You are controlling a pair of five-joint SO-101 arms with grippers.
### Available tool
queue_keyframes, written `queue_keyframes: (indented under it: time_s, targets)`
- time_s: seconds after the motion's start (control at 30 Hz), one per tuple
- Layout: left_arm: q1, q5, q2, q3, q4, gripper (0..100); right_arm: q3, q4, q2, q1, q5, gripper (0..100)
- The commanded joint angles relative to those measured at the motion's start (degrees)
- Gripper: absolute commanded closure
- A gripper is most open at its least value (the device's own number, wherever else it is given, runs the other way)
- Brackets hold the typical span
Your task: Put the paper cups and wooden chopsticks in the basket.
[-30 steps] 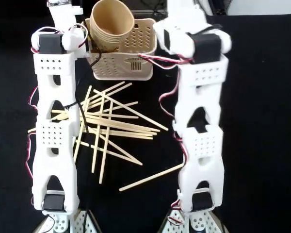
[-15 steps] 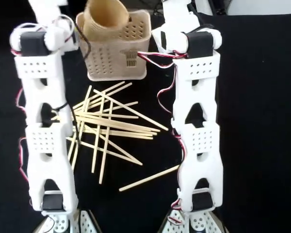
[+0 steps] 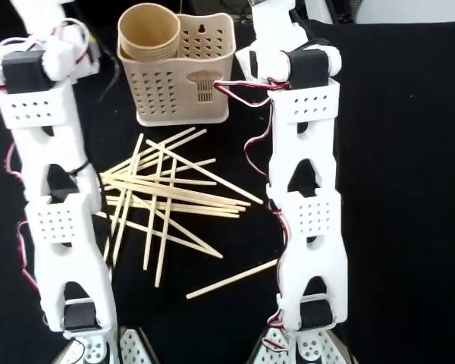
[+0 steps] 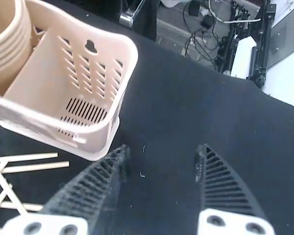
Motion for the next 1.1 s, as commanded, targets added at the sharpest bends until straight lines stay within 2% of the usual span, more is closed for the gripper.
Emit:
queue_keyframes:
  time_s: [0.0,0.17,0.7,0.83,0.93,1.07]
  targets:
    - [-4.6,0.1,-3.9,2.9,0.5,88,-2.2,2.9,-3.4,-0.1,-3.3,77.0]
    - [-10.1,0.1,-7.2,7.7,0.6,88,-2.2,2.4,-8.6,0.1,-4.4,86.2]
    - [-12.3,-1.8,-40.4,44.5,0.4,88,-0.1,3.1,-21.1,-0.7,-4.5,86.8]
    - [-12.7,-3.3,-51.0,54.5,0.4,88,9.0,3.1,-29.8,-0.8,-4.4,86.6]
    - [-12.4,-3.3,-59.1,64.7,0.1,88,20.7,3.0,-36.7,-0.8,-4.4,81.8]
    - [-12.8,-3.4,-69.2,80.3,-4.9,88,35.0,3.0,-45.4,-0.8,-4.3,80.9]
